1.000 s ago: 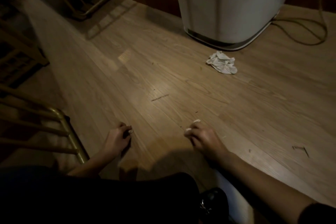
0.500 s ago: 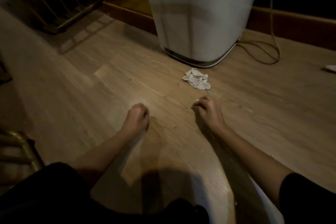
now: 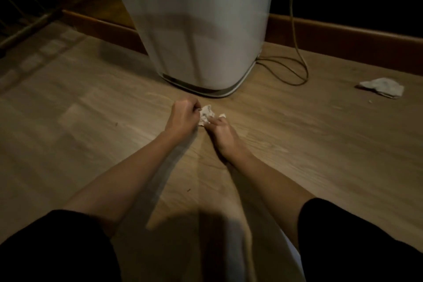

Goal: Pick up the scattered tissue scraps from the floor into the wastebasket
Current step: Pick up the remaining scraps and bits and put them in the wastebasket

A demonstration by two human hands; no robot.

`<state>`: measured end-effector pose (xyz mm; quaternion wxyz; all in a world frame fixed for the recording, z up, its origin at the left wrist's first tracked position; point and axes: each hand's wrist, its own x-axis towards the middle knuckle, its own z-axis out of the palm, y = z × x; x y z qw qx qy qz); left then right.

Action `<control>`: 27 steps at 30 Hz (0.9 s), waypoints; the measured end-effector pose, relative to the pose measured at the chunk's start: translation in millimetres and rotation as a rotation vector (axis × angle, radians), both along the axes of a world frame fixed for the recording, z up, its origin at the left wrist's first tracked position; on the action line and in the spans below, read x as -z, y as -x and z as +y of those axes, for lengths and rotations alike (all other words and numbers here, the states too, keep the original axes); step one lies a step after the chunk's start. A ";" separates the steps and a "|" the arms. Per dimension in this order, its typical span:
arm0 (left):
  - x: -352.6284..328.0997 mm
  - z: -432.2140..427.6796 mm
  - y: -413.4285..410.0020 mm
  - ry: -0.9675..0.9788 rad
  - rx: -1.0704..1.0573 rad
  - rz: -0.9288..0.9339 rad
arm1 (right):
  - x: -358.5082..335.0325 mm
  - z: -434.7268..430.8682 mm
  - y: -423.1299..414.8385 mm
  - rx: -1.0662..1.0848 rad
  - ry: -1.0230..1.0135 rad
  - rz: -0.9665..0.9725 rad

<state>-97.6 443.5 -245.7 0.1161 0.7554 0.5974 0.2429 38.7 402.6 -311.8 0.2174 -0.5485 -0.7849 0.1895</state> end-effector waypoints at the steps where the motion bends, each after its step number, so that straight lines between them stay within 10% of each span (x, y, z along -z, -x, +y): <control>1: 3.8 -2.4 -1.9 -0.003 0.002 -0.011 | -3.0 -8.9 -5.8 -0.013 -0.037 0.025; 17: -68.4 -23.6 -198.5 -0.090 0.777 0.246 | -60.7 -143.4 -202.1 0.525 -0.032 0.134; 27: -25.4 -103.2 -164.0 0.037 0.788 -0.018 | -29.3 -251.4 -120.5 0.218 0.051 0.285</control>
